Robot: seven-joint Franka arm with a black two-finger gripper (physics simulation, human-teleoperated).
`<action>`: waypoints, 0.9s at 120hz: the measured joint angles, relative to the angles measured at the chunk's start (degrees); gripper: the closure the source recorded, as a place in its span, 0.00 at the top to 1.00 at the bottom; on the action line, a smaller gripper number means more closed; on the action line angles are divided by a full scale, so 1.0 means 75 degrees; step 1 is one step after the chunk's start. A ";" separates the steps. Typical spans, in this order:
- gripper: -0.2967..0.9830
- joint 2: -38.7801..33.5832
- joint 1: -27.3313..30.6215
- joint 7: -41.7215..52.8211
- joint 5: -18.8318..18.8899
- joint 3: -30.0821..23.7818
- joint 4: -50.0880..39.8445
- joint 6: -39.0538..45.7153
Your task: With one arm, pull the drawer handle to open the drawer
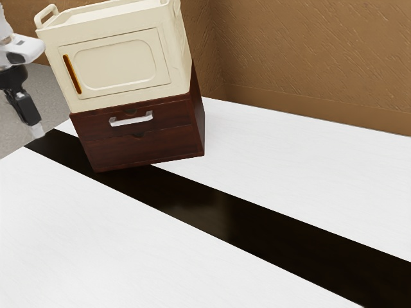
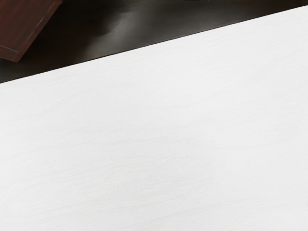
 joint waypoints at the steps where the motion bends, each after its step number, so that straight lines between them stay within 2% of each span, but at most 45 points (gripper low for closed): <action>1: 0.77 0.0049 -0.0076 0.0051 0.0009 0.0001 -0.0006 0.0001; 14: 0.77 0.0465 -0.0650 0.0687 0.0063 0.0017 -0.0110 0.0038; 30: 0.77 0.0591 -0.0492 0.1483 -0.0042 0.0064 -0.0124 0.0367; 57: 0.77 0.1379 -0.0262 0.2622 -0.0465 0.0001 0.0143 0.1493; 88: 0.77 0.2269 -0.0497 0.3309 -0.0589 0.0097 0.1113 0.2069; 108: 0.77 0.2555 -0.0544 0.3610 -0.0602 0.0110 0.1249 0.2476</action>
